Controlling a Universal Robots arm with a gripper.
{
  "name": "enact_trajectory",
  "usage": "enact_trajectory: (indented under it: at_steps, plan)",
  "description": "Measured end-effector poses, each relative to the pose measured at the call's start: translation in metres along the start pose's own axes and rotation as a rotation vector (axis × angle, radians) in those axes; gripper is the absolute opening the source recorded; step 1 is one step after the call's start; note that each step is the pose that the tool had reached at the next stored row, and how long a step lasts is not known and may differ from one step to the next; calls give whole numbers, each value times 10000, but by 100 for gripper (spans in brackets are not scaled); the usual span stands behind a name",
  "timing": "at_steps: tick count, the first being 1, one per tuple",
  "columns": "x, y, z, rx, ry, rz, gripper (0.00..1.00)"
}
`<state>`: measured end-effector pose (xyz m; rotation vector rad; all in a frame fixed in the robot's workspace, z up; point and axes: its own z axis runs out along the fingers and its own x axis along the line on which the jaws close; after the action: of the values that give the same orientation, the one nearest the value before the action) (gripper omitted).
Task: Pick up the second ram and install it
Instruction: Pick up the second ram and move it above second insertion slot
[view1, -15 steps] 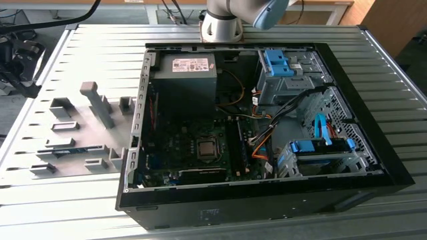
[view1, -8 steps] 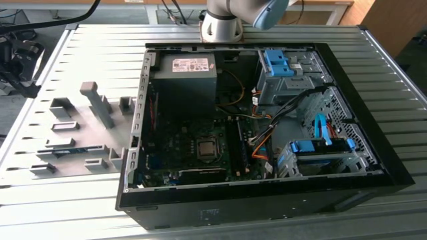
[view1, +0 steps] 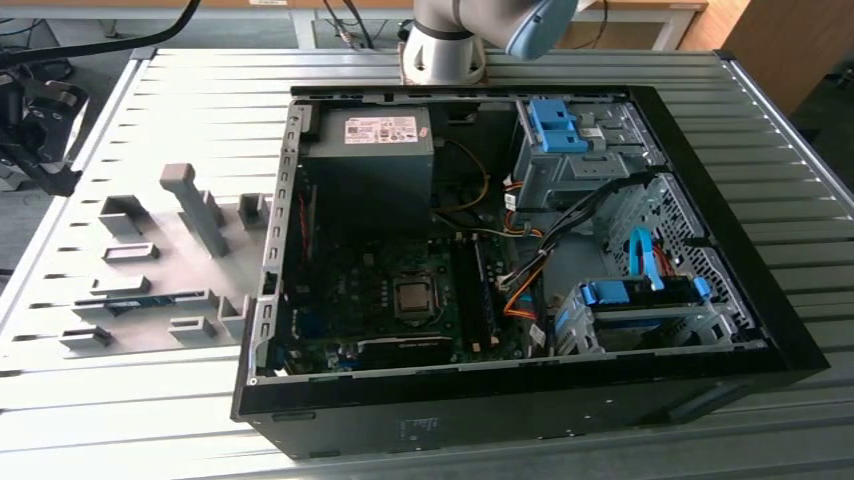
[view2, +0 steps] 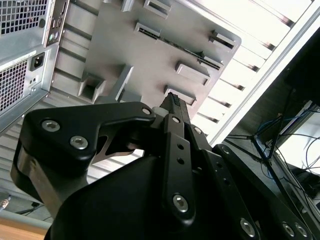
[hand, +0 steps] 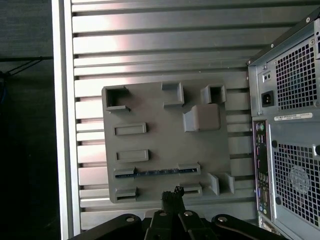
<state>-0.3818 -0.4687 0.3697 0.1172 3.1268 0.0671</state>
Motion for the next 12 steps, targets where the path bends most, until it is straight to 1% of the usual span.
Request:
enact_trajectory:
  at_steps: [2, 9, 12]
  plan:
    - [1, -1, 1, -1, 2, -64, 11]
    - [4, -1, 12, -10, 52, -1197, 11]
    - [5, -2, 17, -9, 68, -1552, 11]
